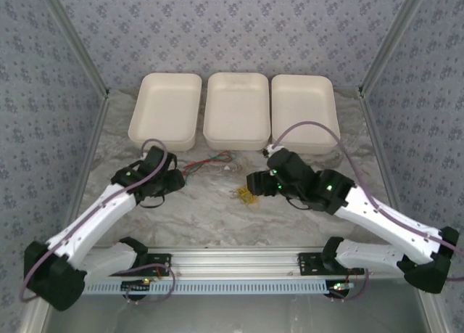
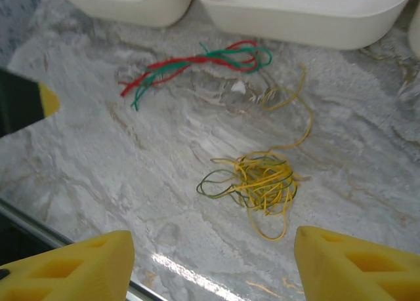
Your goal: Untangle the cables
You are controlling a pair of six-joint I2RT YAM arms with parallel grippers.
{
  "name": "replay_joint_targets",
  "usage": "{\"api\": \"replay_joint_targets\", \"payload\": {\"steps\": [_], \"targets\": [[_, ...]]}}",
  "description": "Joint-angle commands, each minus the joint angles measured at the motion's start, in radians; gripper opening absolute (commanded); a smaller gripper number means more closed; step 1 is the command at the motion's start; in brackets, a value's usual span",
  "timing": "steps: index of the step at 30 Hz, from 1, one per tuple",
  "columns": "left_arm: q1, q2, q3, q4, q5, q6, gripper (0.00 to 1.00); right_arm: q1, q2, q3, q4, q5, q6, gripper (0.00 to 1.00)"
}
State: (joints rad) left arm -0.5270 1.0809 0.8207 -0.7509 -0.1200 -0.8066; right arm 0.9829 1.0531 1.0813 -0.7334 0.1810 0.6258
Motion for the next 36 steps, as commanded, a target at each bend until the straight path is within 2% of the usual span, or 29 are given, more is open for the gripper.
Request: {"api": "replay_joint_targets", "payload": {"steps": [1, 3, 6, 12, 15, 19, 22, 26, 36], "targets": [[-0.010, 0.115, 0.044, 0.067, -0.006, 0.044, 0.53, 0.046, 0.021, -0.002, 0.012, 0.074, 0.047, 0.67], [-0.009, 0.169, 0.052, 0.107, -0.020, 0.076, 0.51, 0.054, 0.028, -0.025, 0.047, 0.058, 0.062, 0.68], [-0.007, 0.231, 0.073, 0.109, -0.031, 0.122, 0.43, 0.052, 0.030, -0.059, 0.092, 0.041, 0.079, 0.68], [0.009, 0.322, 0.076, 0.164, -0.010, 0.141, 0.43, 0.033, 0.076, -0.082, 0.128, 0.007, 0.103, 0.68], [0.031, 0.344, 0.074, 0.207, 0.022, 0.142, 0.49, 0.028, 0.122, -0.095, 0.198, -0.032, 0.127, 0.67], [0.033, 0.410, 0.121, 0.232, 0.027, 0.216, 0.48, 0.030, 0.205, -0.081, 0.231, -0.059, 0.162, 0.64], [0.016, 0.477, 0.180, 0.189, -0.018, 0.279, 0.44, 0.032, 0.234, -0.072, 0.231, -0.063, 0.167, 0.63], [-0.002, 0.545, 0.224, 0.162, -0.060, 0.332, 0.44, 0.029, 0.224, -0.082, 0.232, -0.051, 0.178, 0.63], [-0.015, 0.661, 0.231, 0.195, -0.117, 0.346, 0.44, 0.026, 0.238, -0.101, 0.263, -0.069, 0.196, 0.64]]}}
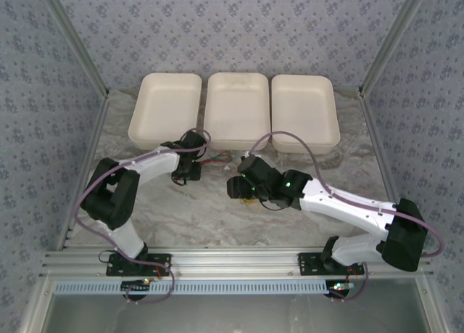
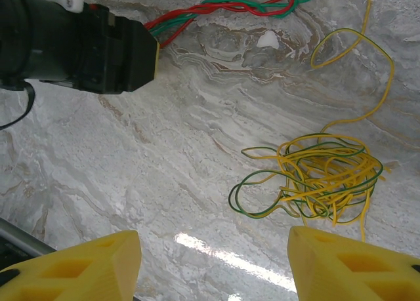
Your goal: Untangle the cables
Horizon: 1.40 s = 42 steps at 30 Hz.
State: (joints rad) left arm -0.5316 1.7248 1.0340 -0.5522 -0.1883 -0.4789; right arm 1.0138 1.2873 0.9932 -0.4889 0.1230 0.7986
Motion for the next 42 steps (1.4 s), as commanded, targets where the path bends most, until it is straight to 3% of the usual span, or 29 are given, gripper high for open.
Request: {"api": "replay_joint_targets", "payload": {"steps": [1, 4, 12, 16, 20, 26, 32, 35, 39, 42], "targets": [[-0.010, 0.021, 0.016, 0.002, -0.055, 0.020, 0.44, -0.006, 0.013, -0.017, 0.027, -0.016, 0.026, 0.64], [-0.018, 0.035, 0.013, 0.030, -0.040, 0.026, 0.39, -0.013, 0.056, -0.029, 0.071, -0.049, 0.053, 0.64], [-0.079, 0.001, -0.036, 0.056, -0.057, -0.010, 0.00, -0.025, 0.245, -0.019, 0.192, -0.138, 0.121, 0.58], [-0.084, -0.148, -0.116, 0.076, -0.059, -0.052, 0.00, -0.038, 0.325, -0.041, 0.208, -0.124, 0.177, 0.51], [-0.084, -0.289, -0.150, 0.086, 0.050, -0.064, 0.00, -0.147, 0.338, -0.124, 0.211, -0.100, 0.183, 0.39], [-0.083, -0.448, -0.147, 0.096, 0.208, -0.080, 0.00, -0.295, 0.162, -0.183, 0.135, -0.014, 0.028, 0.37], [-0.082, -0.578, -0.171, 0.162, 0.247, -0.126, 0.00, -0.299, -0.114, -0.125, 0.081, -0.017, -0.077, 0.49], [-0.083, -0.616, -0.176, 0.197, 0.281, -0.147, 0.00, -0.306, -0.233, -0.125, 0.118, -0.084, -0.028, 0.66], [-0.082, -0.634, -0.182, 0.238, 0.324, -0.174, 0.00, -0.307, -0.285, -0.182, 0.335, -0.180, 0.177, 0.87], [-0.088, -0.640, -0.194, 0.273, 0.345, -0.192, 0.00, -0.301, -0.225, -0.209, 0.572, -0.235, 0.337, 0.95]]}}
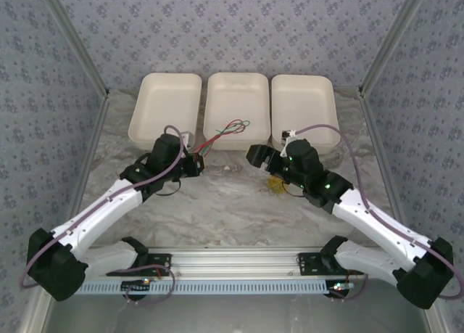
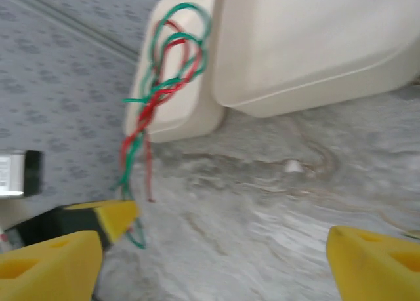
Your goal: Untangle the cables
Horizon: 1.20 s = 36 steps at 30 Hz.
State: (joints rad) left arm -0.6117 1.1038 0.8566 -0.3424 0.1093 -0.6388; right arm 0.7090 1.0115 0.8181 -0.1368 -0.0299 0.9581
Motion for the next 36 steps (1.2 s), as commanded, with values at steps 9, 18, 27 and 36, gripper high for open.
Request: {"api": "replay_joint_targets", "payload": {"steps": [9, 18, 27, 36], "targets": [[-0.038, -0.050, -0.052, 0.153, 0.089, -0.077, 0.00, 0.003, 0.327, 0.169, 0.344, -0.130, 0.263, 0.88], [-0.114, -0.048, -0.059, 0.166, 0.072, -0.053, 0.00, -0.053, 0.418, 0.270, 0.255, -0.145, 0.307, 0.48], [-0.171, -0.071, -0.080, 0.192, 0.053, -0.028, 0.00, -0.102, 0.461, 0.431, 0.003, -0.202, 0.150, 0.00], [0.041, -0.210, 0.010, 0.177, 0.403, -0.091, 0.82, -0.222, 0.371, 0.481, -0.138, -0.368, -0.353, 0.00]]}}
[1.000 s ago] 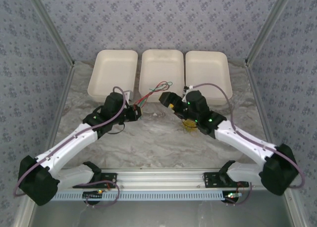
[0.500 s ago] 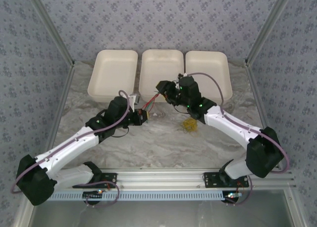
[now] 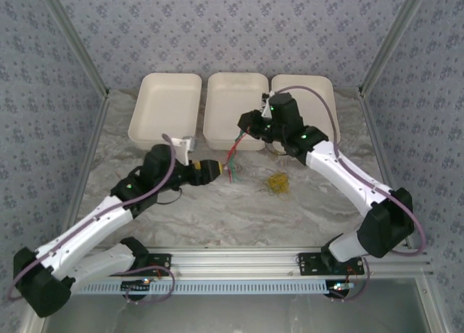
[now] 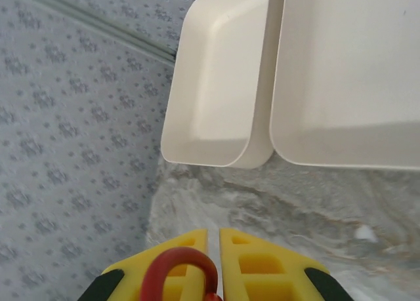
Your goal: Untangle the cables
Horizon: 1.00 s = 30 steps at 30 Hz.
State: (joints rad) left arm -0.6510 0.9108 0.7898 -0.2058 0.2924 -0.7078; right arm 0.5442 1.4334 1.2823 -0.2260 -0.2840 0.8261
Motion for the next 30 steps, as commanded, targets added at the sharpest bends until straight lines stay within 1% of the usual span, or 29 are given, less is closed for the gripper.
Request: {"api": "replay_joint_targets", "payload": {"steps": [1, 2, 3, 4, 6, 8, 10, 11, 13, 17, 21, 22, 24, 27, 28, 30], "targets": [[0.105, 0.019, 0.108, 0.043, 0.312, -0.003, 0.84, -0.089, -0.047, 0.021, -0.040, -0.196, -0.243, 0.00], [0.114, 0.061, 0.149, 0.018, 0.362, 0.034, 0.84, -0.112, -0.043, 0.026, -0.019, -0.261, -0.256, 0.00], [0.115, 0.111, 0.198, -0.041, 0.383, 0.094, 0.84, -0.128, -0.029, 0.044, -0.015, -0.329, -0.276, 0.00], [0.116, 0.167, 0.237, -0.059, 0.413, 0.126, 0.84, -0.130, -0.013, 0.078, -0.049, -0.364, -0.316, 0.00], [0.108, 0.251, 0.284, -0.010, 0.484, 0.136, 0.84, -0.127, 0.008, 0.125, -0.107, -0.396, -0.392, 0.00], [0.087, 0.319, 0.320, 0.039, 0.513, 0.165, 0.85, -0.134, 0.020, 0.134, -0.102, -0.463, -0.405, 0.00], [0.056, 0.386, 0.360, 0.031, 0.512, 0.227, 0.84, -0.144, 0.022, 0.129, -0.071, -0.511, -0.382, 0.00], [0.047, 0.413, 0.372, 0.031, 0.512, 0.251, 0.82, -0.148, 0.022, 0.126, -0.058, -0.529, -0.369, 0.00], [0.022, 0.459, 0.387, 0.036, 0.502, 0.292, 0.73, -0.153, 0.019, 0.116, -0.006, -0.573, -0.323, 0.00], [-0.013, 0.486, 0.369, 0.100, 0.447, 0.326, 0.67, -0.154, 0.020, 0.108, 0.012, -0.614, -0.283, 0.00], [-0.072, 0.509, 0.350, 0.189, 0.406, 0.332, 0.66, -0.153, 0.016, 0.075, 0.074, -0.639, -0.232, 0.00], [-0.085, 0.517, 0.354, 0.189, 0.378, 0.339, 0.61, -0.153, 0.016, 0.066, 0.095, -0.645, -0.215, 0.00], [-0.093, 0.522, 0.340, 0.226, 0.346, 0.334, 0.49, -0.151, 0.017, 0.054, 0.131, -0.656, -0.173, 0.00], [-0.108, 0.514, 0.325, 0.228, 0.209, 0.347, 0.11, -0.151, 0.013, 0.041, 0.161, -0.653, -0.127, 0.00], [-0.115, 0.505, 0.325, 0.203, 0.123, 0.354, 0.00, -0.151, 0.010, 0.041, 0.151, -0.632, -0.119, 0.00], [-0.137, 0.475, 0.297, 0.179, -0.043, 0.357, 0.00, -0.150, 0.000, 0.053, 0.082, -0.536, -0.120, 0.00]]}}
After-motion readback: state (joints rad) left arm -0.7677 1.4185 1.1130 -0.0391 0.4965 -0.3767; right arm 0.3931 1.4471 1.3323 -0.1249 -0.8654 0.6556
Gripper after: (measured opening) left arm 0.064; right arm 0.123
